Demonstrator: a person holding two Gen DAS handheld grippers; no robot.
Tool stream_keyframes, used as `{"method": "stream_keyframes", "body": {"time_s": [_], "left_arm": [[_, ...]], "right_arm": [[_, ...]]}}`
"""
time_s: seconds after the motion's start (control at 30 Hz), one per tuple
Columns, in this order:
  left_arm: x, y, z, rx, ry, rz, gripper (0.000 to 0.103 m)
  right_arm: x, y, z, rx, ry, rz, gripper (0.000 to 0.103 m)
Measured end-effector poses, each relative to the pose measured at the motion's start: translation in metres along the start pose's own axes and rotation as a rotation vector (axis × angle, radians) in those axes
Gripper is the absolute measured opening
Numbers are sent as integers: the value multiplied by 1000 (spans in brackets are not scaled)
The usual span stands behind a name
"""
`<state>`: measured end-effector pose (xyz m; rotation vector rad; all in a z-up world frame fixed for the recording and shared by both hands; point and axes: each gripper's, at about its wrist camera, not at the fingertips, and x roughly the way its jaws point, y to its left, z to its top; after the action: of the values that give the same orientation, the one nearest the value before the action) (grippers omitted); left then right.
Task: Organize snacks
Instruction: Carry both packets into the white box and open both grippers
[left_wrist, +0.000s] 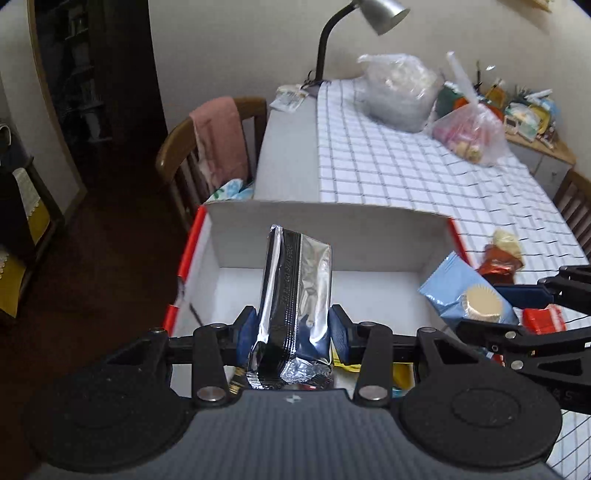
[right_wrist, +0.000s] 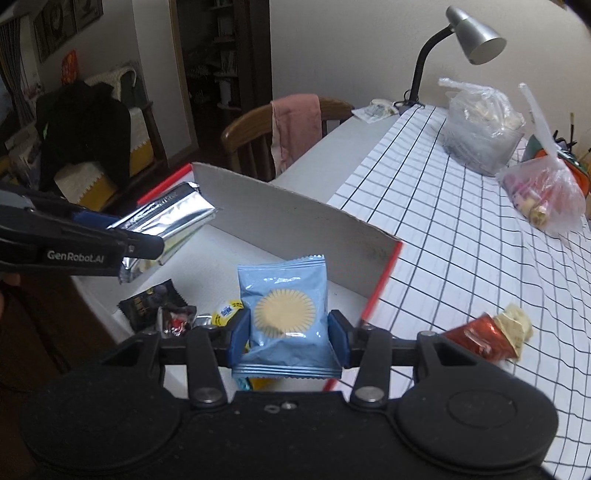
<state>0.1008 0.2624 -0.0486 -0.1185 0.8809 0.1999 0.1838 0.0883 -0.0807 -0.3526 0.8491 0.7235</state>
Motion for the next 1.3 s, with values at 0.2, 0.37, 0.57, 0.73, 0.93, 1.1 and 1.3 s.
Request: {"method": "stream_keyframes", "body": {"time_s": [0.2,0.37,0.57,0.73,0.93,1.1,1.3], "left_arm": [[32,17,10,10,86,36,42],[57,17,10,28,164,44,42],[76,15,5,50,230,52,42],[86,11,1,74,276,49,42],[95,8,-2,90,323,64,43],[95,7,-4,84,332,64,43],[83,9,-6,70,296,53,54]], "right_arm": [[38,9,9,-21,80,-8,44],[58,18,8,-45,132,-5,44],[72,22,5,-77,175,-6,44],[78,27,3,-100,199,-5,44],[79,28,0,-100,199,-6,45],[74,26,-2,-84,184,5,48],[56,16,-1,-37,140,32,54]]}}
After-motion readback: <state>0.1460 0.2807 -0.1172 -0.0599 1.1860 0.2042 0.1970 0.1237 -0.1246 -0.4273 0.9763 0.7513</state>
